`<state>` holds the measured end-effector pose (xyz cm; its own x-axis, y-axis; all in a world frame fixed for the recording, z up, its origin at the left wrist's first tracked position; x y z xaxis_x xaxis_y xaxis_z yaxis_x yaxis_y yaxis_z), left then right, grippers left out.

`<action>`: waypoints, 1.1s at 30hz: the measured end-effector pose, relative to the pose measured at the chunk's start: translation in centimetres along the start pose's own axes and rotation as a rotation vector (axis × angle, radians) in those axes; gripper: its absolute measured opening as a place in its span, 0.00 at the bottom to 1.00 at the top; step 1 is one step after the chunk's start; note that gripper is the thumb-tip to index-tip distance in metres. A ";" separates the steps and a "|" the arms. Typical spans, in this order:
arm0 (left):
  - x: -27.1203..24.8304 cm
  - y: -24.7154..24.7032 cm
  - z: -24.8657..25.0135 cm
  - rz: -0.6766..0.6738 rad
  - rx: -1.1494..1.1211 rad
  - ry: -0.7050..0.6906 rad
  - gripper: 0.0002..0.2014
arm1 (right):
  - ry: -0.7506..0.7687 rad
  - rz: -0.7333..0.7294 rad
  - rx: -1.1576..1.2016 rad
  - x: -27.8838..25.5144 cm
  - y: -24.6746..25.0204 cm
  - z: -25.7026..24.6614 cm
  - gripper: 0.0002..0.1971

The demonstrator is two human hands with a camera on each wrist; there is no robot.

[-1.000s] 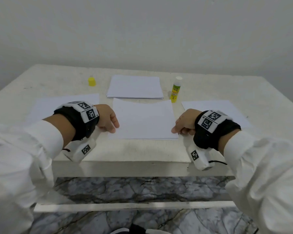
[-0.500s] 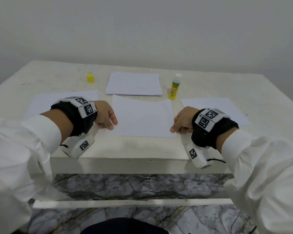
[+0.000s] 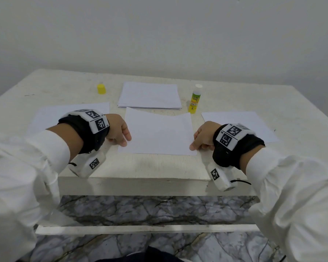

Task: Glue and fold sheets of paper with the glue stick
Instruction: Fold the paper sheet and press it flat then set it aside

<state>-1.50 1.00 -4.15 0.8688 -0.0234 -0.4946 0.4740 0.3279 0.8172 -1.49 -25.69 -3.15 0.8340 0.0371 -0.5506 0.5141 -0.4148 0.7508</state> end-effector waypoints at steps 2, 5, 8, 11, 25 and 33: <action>-0.1 -0.1 0.1 -0.002 0.013 0.002 0.08 | 0.000 0.006 0.011 0.0 -0.1 -0.1 0.09; -0.2 0.0 0.3 0.010 0.036 0.008 0.08 | -0.007 0.030 0.013 0.4 0.0 0.1 0.10; -0.7 0.3 0.7 0.033 0.099 0.017 0.15 | -0.015 0.056 -0.012 0.7 0.0 -0.1 0.10; -1.3 0.4 1.3 0.037 0.218 0.022 0.28 | -0.001 0.106 -0.235 0.6 0.2 -0.8 0.22; 2.8 0.5 0.5 -0.078 0.716 -0.053 0.58 | 0.099 -0.089 -0.704 5.0 -5.1 -12.4 0.43; 3.2 0.8 1.2 -0.040 0.717 -0.109 0.57 | 0.324 -0.100 -0.786 2.8 -7.4 -17.6 0.62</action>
<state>1.85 0.01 -4.75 0.8407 -0.1285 -0.5260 0.4501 -0.3741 0.8108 0.54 -6.53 -3.84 0.7317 0.3472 -0.5865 0.4787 0.3508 0.8049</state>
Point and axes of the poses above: each hand's wrist, its own x-axis towards the middle knuckle, its own y-axis out of the back of the hand, z = x × y, the point moved 8 cm from there along x, towards the middle knuckle, and after that the axes turned 1 degree about x, right-handed, at the moved point
